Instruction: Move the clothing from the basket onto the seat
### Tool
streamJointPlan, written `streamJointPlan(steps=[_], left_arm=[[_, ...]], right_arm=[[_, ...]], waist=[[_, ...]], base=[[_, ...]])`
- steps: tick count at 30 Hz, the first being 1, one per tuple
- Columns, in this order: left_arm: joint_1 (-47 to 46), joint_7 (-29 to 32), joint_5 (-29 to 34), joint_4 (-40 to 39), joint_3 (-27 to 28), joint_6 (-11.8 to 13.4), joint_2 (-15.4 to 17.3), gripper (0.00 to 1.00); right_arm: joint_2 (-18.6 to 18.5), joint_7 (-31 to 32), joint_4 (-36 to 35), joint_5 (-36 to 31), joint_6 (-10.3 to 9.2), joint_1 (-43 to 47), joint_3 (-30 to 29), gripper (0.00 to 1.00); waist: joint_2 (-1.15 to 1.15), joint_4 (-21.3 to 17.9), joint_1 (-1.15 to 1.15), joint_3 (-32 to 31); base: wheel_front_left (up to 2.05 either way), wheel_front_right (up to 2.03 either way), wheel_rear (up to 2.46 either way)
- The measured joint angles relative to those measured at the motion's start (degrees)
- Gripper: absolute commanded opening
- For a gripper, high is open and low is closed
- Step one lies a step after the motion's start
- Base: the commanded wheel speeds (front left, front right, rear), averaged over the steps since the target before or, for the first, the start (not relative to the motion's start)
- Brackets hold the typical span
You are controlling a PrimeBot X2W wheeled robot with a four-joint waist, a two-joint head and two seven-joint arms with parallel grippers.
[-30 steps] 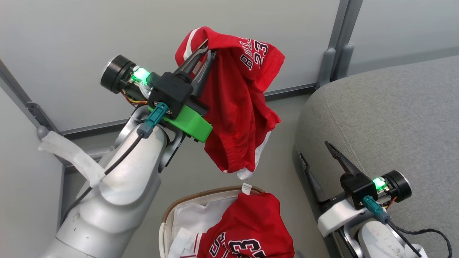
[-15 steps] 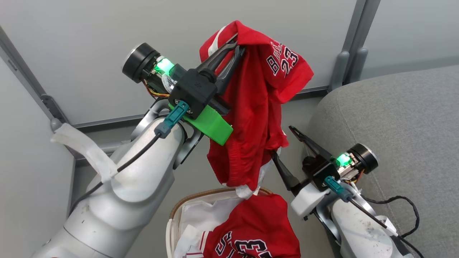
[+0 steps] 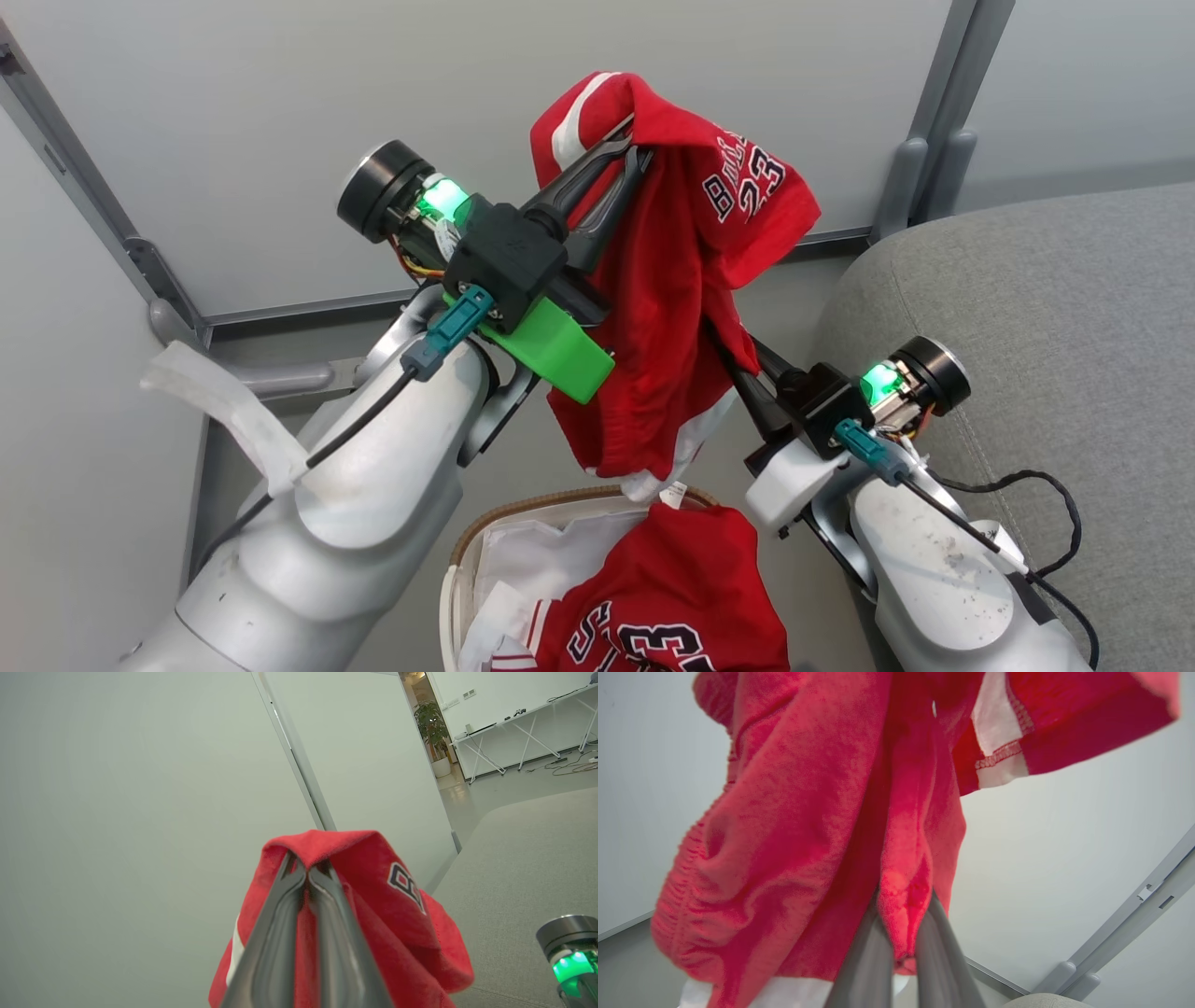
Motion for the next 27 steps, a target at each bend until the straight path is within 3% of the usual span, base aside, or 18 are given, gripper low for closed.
streamJointPlan(steps=[12,13,14,15,16,27], left_arm=[[6.8,0.0,-3.1,1.7,3.2,0.6,-0.1,0.00],[7.9,0.0,-3.5,1.9,3.8,0.6,-0.4,0.15],[9.0,0.0,-3.9,2.0,4.3,0.8,-0.7,0.37],[9.9,0.0,-4.0,2.0,4.7,0.8,-0.9,0.78],[11.0,0.0,-4.3,2.1,5.2,0.8,-1.1,1.00],[22.6,0.0,-6.7,5.0,10.6,0.3,-3.5,1.00]], right_arm=[[0.0,0.0,-0.9,0.2,0.00,0.2,-2.1,0.00],[0.0,0.0,-1.1,0.2,0.00,0.2,-2.4,0.00],[0.0,0.0,-1.4,0.2,0.00,0.3,-2.7,0.00],[0.0,0.0,-1.7,0.2,0.00,0.3,-3.1,0.00],[0.0,0.0,-2.0,0.1,0.00,0.3,-3.6,0.00],[0.0,0.0,-4.8,-2.8,0.00,1.6,-9.8,0.00]], waist=[[0.00,-1.0,0.00,-0.1],[0.00,-1.2,0.00,-0.1],[0.00,-1.3,0.00,-0.1],[0.00,-1.4,0.00,-0.1],[0.00,-1.5,0.00,-0.1],[0.00,-2.6,0.00,-0.1]], base=[[0.00,0.00,0.00],[0.00,0.00,0.00],[0.00,0.00,0.00],[0.00,0.00,0.00],[0.00,0.00,0.00],[0.00,0.00,0.00]])
